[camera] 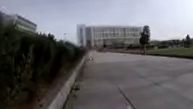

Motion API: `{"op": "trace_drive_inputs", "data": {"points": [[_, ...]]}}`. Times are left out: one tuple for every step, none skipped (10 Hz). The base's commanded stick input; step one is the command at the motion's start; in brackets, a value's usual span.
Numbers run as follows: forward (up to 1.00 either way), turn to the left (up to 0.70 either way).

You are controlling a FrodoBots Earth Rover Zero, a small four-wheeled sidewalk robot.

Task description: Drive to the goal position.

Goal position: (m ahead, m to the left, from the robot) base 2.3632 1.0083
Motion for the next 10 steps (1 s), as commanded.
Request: {"op": "trace_drive_inputs", "data": {"points": [[0.45, 0.00], [0.45, 0.00], [0.45, 0.00], [0.45, 0.00], [0.45, 0.00], [0.45, 0.00], [0.45, 0.01], [0.45, 0.02], [0.45, 0.12], [0.45, 0.25]]}}
